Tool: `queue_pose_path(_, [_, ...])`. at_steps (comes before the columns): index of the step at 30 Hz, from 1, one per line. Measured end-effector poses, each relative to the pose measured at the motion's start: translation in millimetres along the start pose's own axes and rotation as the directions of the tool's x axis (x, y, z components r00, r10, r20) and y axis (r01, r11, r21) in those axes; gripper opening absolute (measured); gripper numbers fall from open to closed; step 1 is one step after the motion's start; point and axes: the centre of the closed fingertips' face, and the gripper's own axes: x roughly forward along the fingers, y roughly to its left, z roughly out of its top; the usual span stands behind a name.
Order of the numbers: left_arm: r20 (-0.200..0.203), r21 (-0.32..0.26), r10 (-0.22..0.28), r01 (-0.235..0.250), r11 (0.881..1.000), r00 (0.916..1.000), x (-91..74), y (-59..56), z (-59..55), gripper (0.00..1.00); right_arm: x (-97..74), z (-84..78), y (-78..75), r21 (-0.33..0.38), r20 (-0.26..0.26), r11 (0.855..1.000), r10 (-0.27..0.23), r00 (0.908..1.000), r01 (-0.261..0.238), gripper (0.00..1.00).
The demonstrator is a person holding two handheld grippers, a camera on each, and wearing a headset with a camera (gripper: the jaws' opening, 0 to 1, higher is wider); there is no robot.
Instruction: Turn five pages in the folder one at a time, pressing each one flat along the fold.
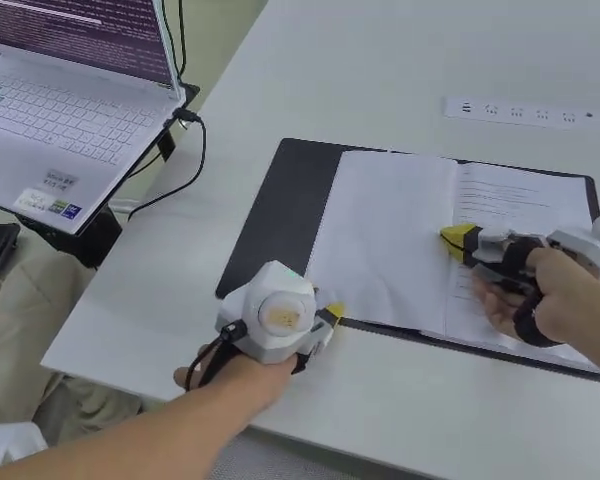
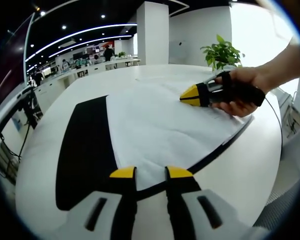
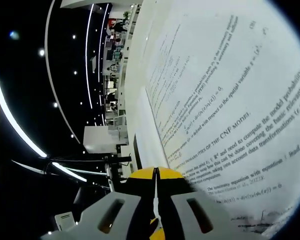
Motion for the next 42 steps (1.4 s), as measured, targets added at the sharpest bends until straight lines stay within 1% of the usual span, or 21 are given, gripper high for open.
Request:
queue_pose_path(1, [0.000,0.000,0.000,0.000,1.000,1.0000,0.0,0.3,-0.1,0.21,-2.3,-4.2,-0.9,-0.001,-0.002,1.000,0.000,1.0000,0.000,0.00])
queue_pose_path(10, [0.003,0.003,-0.001,0.001,1.000,1.0000,0.2,0.3,-0.2,0.21,-18.3,-23.7,-8.9,0.007,-0.009,1.000,0.000,1.0000,0.000,0.00])
queue_pose_path(13, [0.008,-0.006,0.000,0.000,1.000,1.0000,0.5,0.4,0.0,0.21,-24.3,-32.5,-14.1,0.005,-0.014,1.000,-0.008,0.9999,0.008,0.00])
queue_pose_path(21, [0.014,-0.004,0.000,0.000,1.000,0.9999,0.9,0.6,-0.2,0.21,-37.3,-54.3,-22.7,0.005,-0.027,1.000,-0.018,0.9995,0.018,0.00])
queue_pose_path(26, [0.015,-0.006,0.000,0.000,1.000,0.9999,0.7,0.5,-0.3,0.21,-44.5,-63.6,-28.2,0.025,-0.018,1.000,-0.017,0.9997,0.018,0.00])
queue_pose_path(33, [0.020,-0.007,0.001,-0.001,1.000,0.9998,0.1,0.4,-0.3,0.21,-56.2,-77.9,-36.1,0.042,-0.025,0.999,-0.021,0.9995,0.022,0.00])
queue_pose_path(35, [0.020,-0.011,0.001,-0.001,1.000,0.9998,-0.1,0.3,-0.4,0.21,-60.0,-82.5,-36.9,0.066,-0.022,0.998,-0.015,0.9996,0.017,0.00])
queue_pose_path(37, [0.020,-0.013,0.002,-0.002,1.000,0.9998,-0.4,0.2,-0.4,0.21,-63.2,-87.3,-37.2,0.061,-0.028,0.998,-0.018,0.9995,0.020,0.00])
queue_pose_path(42, [0.017,-0.018,0.002,-0.002,1.000,0.9998,-0.2,0.3,-0.6,0.21,-72.9,-98.3,-40.5,0.098,-0.035,0.995,-0.022,0.9991,0.026,0.00])
